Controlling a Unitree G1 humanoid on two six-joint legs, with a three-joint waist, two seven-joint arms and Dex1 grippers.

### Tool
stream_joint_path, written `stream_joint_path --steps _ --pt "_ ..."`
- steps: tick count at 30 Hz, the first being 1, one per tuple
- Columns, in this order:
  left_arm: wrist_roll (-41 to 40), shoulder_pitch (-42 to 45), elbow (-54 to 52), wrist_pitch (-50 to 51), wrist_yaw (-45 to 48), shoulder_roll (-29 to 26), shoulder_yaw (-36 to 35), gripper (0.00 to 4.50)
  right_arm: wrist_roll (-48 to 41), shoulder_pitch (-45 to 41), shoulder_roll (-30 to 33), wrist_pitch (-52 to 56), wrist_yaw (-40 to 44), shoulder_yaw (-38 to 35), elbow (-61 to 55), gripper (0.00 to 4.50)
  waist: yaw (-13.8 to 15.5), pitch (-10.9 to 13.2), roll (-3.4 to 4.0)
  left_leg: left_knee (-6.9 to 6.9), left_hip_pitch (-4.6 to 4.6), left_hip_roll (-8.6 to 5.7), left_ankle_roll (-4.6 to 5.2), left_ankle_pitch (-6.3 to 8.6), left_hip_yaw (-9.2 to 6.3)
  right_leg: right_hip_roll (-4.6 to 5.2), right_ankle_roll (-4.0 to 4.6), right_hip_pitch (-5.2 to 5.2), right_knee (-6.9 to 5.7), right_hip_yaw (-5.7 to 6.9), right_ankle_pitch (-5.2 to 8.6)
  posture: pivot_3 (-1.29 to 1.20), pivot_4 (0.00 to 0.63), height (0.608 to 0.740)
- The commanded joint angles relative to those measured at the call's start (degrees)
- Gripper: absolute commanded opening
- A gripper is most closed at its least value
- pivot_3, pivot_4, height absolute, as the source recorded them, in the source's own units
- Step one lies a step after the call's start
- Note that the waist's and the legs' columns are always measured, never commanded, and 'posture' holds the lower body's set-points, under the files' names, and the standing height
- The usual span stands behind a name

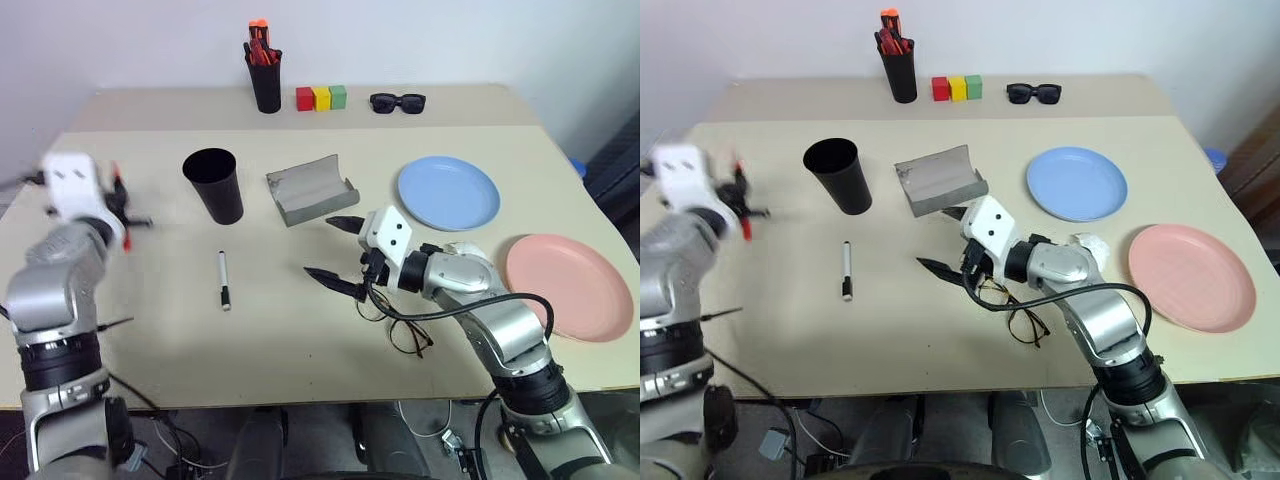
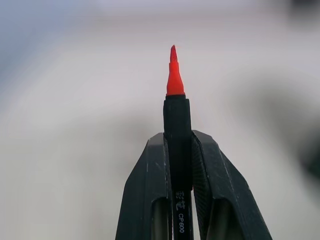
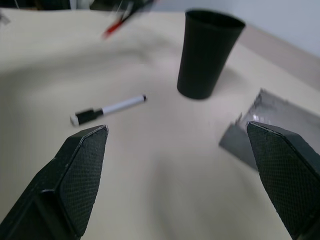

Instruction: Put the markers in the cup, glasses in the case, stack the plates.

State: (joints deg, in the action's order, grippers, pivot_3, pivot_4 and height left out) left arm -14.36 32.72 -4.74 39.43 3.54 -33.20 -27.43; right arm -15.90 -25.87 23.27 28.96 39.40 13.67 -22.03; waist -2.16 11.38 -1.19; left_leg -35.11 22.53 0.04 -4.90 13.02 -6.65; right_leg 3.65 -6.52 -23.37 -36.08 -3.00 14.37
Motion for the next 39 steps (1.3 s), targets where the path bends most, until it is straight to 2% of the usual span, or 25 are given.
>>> stream_joint_path --steps 1,6,11,17,25,27,28,35,39 --pt "2.16 5.72 0.45 -11.19 0.80 -0.14 3.11 0.01 1.53 -5.01 -5.24 -4.66 -5.21 -2.39 3.93 4.50 0.02 0.00 0.00 0.00 0.00 0.00 0.00 0.00 0.00 0.00 -0.01 0.00 0.00 0.00 0.00 0.00 0.150 0.740" --pt "5.04 12.70 7.75 -22.74 2.88 4.96 11.28 0.01 3.27 -9.34 -9.52 -7.43 -8.25 -2.81 9.37 4.50 0.89 -0.02 0.00 -0.02 -0.02 -0.02 -0.09 -0.05 0.00 -0.01 -0.07 0.07 0.01 0.00 -0.05 0.00 0.150 0.740" --pt "6.88 14.55 15.46 -30.96 3.73 9.66 15.70 0.01 4.07 -9.17 -10.71 -8.60 -8.57 -1.98 9.75 4.50 0.83 -0.02 0.01 0.05 0.06 -0.02 -0.08 -0.05 0.01 -0.03 -0.11 -0.09 -0.03 -0.01 -0.07 0.00 0.150 0.740" --pt "6.97 12.25 18.81 -35.35 4.21 13.06 16.97 0.01 3.09 -8.38 -12.57 -7.84 -9.83 -3.14 8.85 4.50 0.42 -0.02 0.01 0.04 0.06 -0.02 -0.07 -0.05 0.00 -0.03 -0.11 -0.09 -0.06 -0.01 -0.07 0.00 0.150 0.740" --pt "7.11 10.04 19.77 -36.59 2.99 14.72 16.45 0.01 2.98 -7.74 -12.93 -8.00 -9.61 -2.72 9.04 4.50 -0.23 -0.02 0.01 -0.01 0.06 -0.02 -0.07 -0.06 -0.02 -0.05 -0.12 -0.06 -0.09 -0.01 -0.08 0.00 0.150 0.740" --pt "7.41 9.35 19.40 -36.55 2.32 15.15 16.59 0.97 3.06 -8.04 -13.09 -8.25 -9.51 -2.63 9.51 4.50 -0.24 -0.02 0.01 -0.01 0.04 -0.02 -0.06 -0.06 -0.02 -0.05 -0.12 -0.05 -0.10 -0.01 -0.08 0.00 0.150 0.740" --pt "7.44 9.05 19.14 -36.45 2.01 15.38 16.59 1.28 3.08 -8.22 -13.19 -8.36 -9.45 -2.57 9.71 4.50 -0.24 -0.02 0.01 -0.01 0.05 -0.02 -0.06 -0.06 -0.02 -0.05 -0.12 -0.05 -0.10 -0.01 -0.08 0.00 0.150 0.740" --pt "6.51 8.00 16.15 -36.50 -0.03 16.01 15.05 1.28 3.21 -8.57 -13.44 -8.40 -8.96 -2.43 9.99 4.50 -0.32 -0.02 0.01 -0.01 0.04 -0.02 -0.07 -0.06 -0.02 -0.04 -0.12 -0.05 -0.10 -0.01 -0.08 0.00 0.150 0.740" --pt "3.84 6.05 4.85 -35.71 -3.90 16.05 10.25 1.28 3.36 -8.13 -13.18 -7.90 -8.89 -2.35 9.30 4.50 -0.47 -0.02 0.01 0.02 0.04 -0.02 -0.07 -0.06 -0.02 -0.04 -0.13 -0.07 -0.10 -0.01 -0.08 0.00 0.150 0.740"
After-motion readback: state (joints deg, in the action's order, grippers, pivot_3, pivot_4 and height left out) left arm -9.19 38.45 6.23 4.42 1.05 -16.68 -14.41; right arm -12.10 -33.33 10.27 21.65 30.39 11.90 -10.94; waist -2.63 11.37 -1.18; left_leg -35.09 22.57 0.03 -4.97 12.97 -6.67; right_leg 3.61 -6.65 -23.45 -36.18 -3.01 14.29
